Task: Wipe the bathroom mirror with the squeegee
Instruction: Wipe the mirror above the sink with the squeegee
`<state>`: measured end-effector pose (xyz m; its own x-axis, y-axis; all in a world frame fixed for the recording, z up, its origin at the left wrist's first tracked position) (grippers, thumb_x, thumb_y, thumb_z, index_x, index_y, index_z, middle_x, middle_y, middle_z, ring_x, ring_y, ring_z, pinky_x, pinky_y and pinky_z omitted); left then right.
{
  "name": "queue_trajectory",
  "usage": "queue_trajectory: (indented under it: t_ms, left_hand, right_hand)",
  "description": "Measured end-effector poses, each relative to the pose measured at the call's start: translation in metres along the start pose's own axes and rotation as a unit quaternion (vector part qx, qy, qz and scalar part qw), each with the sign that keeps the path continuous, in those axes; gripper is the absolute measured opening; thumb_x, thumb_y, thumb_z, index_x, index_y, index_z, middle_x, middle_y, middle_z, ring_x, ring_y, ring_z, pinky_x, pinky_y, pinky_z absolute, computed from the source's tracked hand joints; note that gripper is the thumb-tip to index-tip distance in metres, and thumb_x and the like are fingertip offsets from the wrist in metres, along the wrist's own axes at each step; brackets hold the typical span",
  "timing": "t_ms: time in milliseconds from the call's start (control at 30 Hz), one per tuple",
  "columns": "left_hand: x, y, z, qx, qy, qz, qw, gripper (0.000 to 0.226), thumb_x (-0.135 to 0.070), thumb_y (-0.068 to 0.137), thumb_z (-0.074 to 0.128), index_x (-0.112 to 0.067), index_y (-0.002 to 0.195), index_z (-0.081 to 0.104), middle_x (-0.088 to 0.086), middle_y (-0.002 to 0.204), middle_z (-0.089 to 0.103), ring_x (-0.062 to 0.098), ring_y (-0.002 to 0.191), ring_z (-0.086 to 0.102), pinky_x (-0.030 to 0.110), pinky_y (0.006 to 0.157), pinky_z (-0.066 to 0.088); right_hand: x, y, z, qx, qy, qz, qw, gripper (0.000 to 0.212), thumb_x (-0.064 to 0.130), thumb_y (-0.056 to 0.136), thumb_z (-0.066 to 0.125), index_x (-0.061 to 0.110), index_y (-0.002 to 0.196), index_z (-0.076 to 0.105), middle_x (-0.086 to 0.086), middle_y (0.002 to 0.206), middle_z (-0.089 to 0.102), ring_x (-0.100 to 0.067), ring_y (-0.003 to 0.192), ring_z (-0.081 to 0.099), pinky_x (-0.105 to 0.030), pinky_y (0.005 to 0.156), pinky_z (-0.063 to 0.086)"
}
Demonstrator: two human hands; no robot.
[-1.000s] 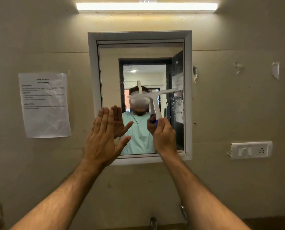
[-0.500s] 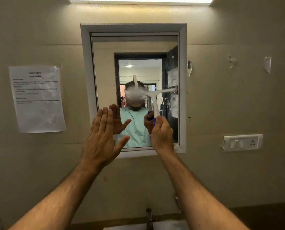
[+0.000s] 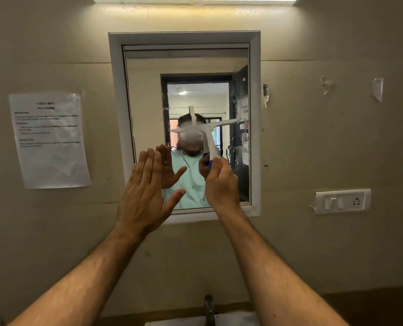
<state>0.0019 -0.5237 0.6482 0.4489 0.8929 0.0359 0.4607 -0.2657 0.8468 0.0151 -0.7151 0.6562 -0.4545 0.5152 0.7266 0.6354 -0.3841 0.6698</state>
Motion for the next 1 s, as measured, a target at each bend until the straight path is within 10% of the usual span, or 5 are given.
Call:
queue_trajectory:
  t_ms: [267,600,1000]
  left_hand:
    - [-0.003,-0.001,0.0,0.001,0.007,0.009,1.0,0.1,-0.077,0.091,0.02,-0.008,0.161,-0.002,0.008,0.168,-0.012,0.019,0.155,-0.014,0.037,0.126,-0.004]
    - [0.003,-0.007,0.009,0.014,0.01,0.002,1.0,0.099,-0.076,0.092,0.021,-0.009,0.161,-0.003,0.008,0.168,-0.012,0.019,0.155,-0.014,0.039,0.126,-0.001]
    - [0.004,-0.009,0.007,0.018,0.01,0.004,1.0,0.1,-0.076,0.092,0.021,-0.008,0.16,-0.002,0.009,0.168,-0.011,0.021,0.156,-0.012,0.043,0.127,0.004]
  right_hand:
    - [-0.053,-0.064,-0.001,0.032,0.018,0.021,0.999,0.041,0.06,0.097,0.018,0.038,0.113,0.05,0.012,0.076,0.056,-0.008,0.065,0.058,-0.013,0.05,0.043]
    - [-0.02,-0.014,-0.008,-0.004,0.009,0.027,1.0,0.04,0.047,0.106,0.023,0.021,0.109,0.053,-0.015,0.106,0.058,-0.016,0.08,0.059,-0.02,0.056,0.037]
    - [-0.036,-0.056,-0.003,0.018,0.016,0.015,1.0,0.022,0.047,0.105,0.025,0.039,0.111,0.044,0.009,0.076,0.055,-0.009,0.065,0.059,-0.012,0.047,0.041]
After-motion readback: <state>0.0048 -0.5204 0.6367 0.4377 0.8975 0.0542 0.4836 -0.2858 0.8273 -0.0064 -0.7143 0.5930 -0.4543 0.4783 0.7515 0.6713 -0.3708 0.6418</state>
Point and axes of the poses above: each hand's wrist, its own y-axis towards the middle knuckle, its own z-axis out of the palm, x = y × z, the point moved 4 cm from there along y, towards the middle knuckle
